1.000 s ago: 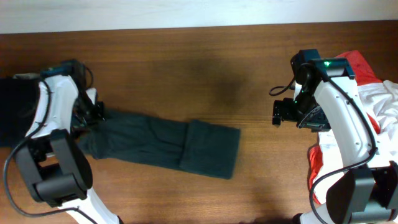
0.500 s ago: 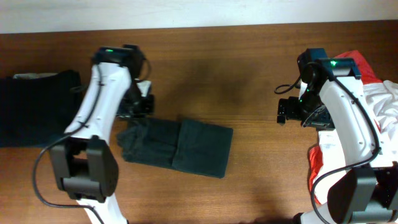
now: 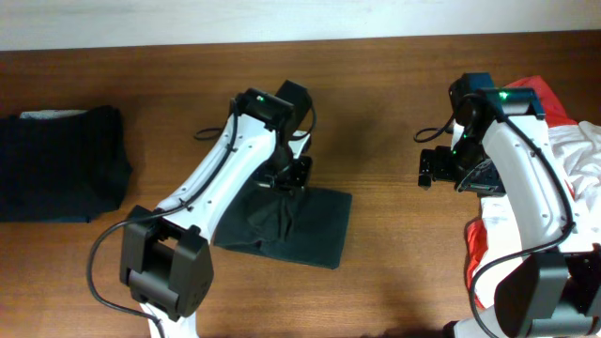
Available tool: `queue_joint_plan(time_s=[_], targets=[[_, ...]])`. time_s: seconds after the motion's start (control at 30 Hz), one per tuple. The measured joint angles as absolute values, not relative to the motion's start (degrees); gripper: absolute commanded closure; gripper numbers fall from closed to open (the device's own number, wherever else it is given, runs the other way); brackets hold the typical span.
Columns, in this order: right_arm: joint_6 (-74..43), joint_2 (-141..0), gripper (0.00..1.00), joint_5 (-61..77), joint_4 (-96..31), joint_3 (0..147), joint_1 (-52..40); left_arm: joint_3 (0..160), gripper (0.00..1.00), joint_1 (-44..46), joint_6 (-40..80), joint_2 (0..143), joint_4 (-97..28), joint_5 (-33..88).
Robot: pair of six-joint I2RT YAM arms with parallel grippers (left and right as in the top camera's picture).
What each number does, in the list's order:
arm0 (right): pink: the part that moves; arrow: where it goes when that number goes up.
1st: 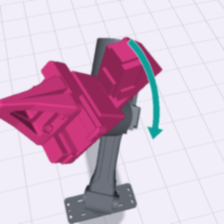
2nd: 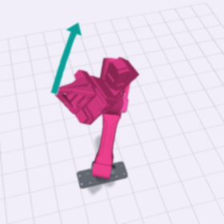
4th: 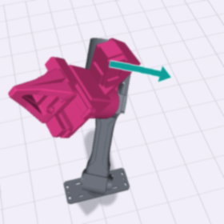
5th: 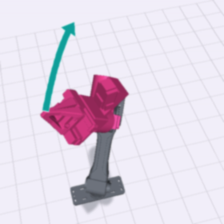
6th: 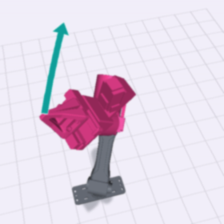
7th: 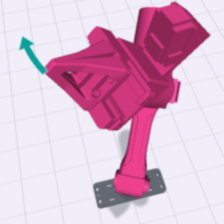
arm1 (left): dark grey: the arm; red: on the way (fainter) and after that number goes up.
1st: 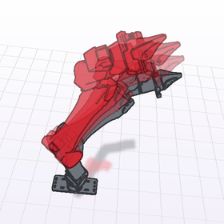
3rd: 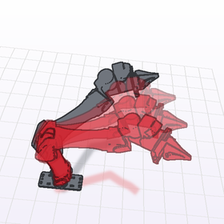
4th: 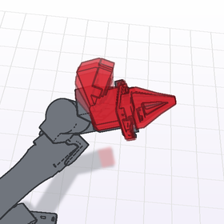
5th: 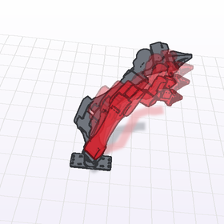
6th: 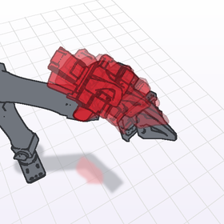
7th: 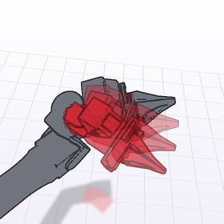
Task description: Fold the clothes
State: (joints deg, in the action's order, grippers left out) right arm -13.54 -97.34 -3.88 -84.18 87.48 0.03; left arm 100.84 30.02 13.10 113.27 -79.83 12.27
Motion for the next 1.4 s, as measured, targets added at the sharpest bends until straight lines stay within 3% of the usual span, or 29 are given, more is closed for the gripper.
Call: queue_joint_plan(time_s=[0.43, 0.47, 0.53, 0.6, 0.67, 0.9, 1.0, 1.13, 1.27, 1.4], targets=[[-13.52, -97.34, 0.01, -3.86, -84.18, 87.48, 0.03, 100.82, 0.98, 35.75, 13.34, 113.27, -78.39, 13.10], [-13.52, -97.34, 0.01, -3.86, -84.18, 87.48, 0.03, 100.82, 0.94, 35.86, 13.34, 113.27, -78.39, 13.10], [-13.52, -97.34, 0.01, -3.86, -84.20, 87.48, 0.03, 100.73, 0.75, 36.18, 13.37, 113.27, -78.43, 13.13], [-13.50, -97.34, 0.01, -3.86, -84.20, 87.48, 0.03, 100.66, 0.47, 36.80, 13.85, 113.27, -78.54, 13.54], [-13.50, -97.34, 0.01, -3.86, -84.23, 87.48, 0.03, 100.60, 0.38, 37.80, 13.72, 113.27, -77.71, 15.64], [-13.52, -97.34, 0.01, -3.86, -84.23, 87.48, 0.03, 101.03, 0.37, 37.21, 9.32, 113.27, -75.77, 26.76], [-11.00, -97.34, 0.01, -0.91, -84.16, 87.48, 0.03, 102.78, 0.35, 29.98, 8.21, 113.27, -77.82, 24.47], [0.60, -97.34, 0.01, 15.18, -83.90, 87.48, -0.93, 103.13, 0.34, 19.49, 7.73, 113.27, -77.84, 18.70], [5.72, -97.34, 0.01, 24.62, -81.21, 87.48, -7.99, 103.13, 0.30, 11.07, 7.55, 113.27, -73.67, 15.97], [6.26, -97.34, 0.01, 27.59, -75.09, 84.44, -17.12, 101.25, 0.28, 9.65, 7.46, 113.47, -68.77, 15.35]])
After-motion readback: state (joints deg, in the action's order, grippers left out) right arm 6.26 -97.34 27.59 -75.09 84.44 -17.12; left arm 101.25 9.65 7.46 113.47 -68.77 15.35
